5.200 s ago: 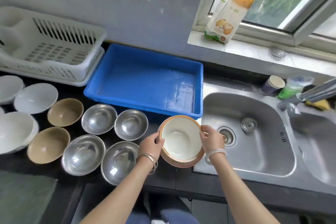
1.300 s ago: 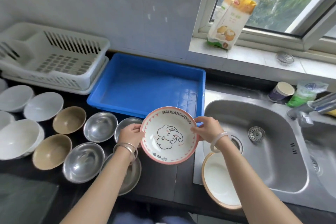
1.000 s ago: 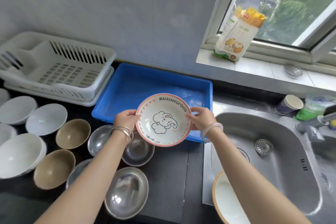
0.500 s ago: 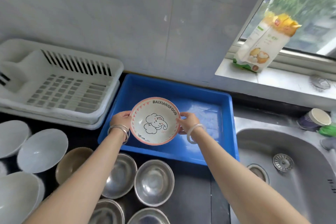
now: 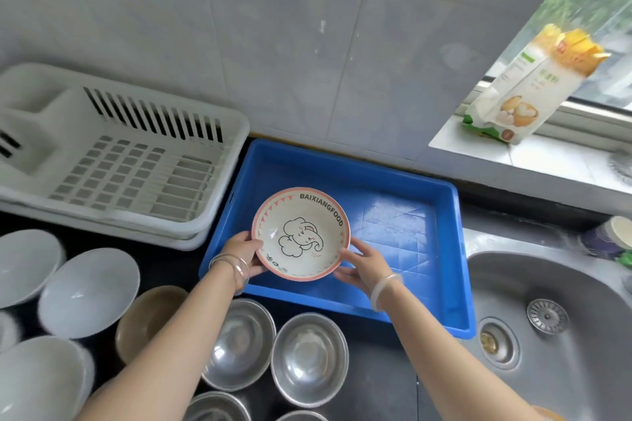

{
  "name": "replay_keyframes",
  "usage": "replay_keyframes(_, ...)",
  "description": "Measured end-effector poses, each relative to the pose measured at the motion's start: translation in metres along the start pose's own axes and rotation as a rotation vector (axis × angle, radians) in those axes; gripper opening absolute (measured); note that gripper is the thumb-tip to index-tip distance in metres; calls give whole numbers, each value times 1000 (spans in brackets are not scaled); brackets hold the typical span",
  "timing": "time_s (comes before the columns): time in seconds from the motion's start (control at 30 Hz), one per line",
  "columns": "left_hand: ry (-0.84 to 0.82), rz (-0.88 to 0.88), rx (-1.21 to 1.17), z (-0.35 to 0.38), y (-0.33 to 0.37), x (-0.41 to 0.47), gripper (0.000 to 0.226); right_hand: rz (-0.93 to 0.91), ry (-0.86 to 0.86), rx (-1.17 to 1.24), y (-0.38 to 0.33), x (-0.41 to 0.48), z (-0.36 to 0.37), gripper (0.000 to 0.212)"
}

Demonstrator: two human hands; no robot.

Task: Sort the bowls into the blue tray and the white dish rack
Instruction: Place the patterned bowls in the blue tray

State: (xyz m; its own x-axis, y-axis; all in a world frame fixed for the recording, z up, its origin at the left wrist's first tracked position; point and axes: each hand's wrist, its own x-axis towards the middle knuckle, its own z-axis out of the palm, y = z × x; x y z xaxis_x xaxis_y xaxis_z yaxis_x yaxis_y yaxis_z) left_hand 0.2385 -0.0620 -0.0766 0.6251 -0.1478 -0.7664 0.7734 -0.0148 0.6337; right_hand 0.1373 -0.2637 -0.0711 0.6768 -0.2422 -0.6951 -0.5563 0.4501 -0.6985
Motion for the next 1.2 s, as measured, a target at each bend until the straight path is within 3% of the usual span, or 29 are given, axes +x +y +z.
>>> replay_keyframes(0.37, 59, 105, -295, 8, 4, 19, 29, -48, 25, 202, -7, 21, 35, 48)
replay_keyframes(0.63, 58, 77, -453, 15, 8, 28, 34, -79, 88, 297, -20, 35, 58, 39)
replay_keyframes(0.87, 69, 108, -420, 19, 13, 31, 33, -111, 142, 196, -23, 43, 61, 28)
replay_keyframes(1.1, 127, 171, -304, 25, 11, 22, 31, -80, 123, 72, -24, 39, 58, 38)
replay_keyframes(1.2, 127, 172, -289, 31, 6, 6, 17, -114, 90, -53, -26, 26, 51, 36)
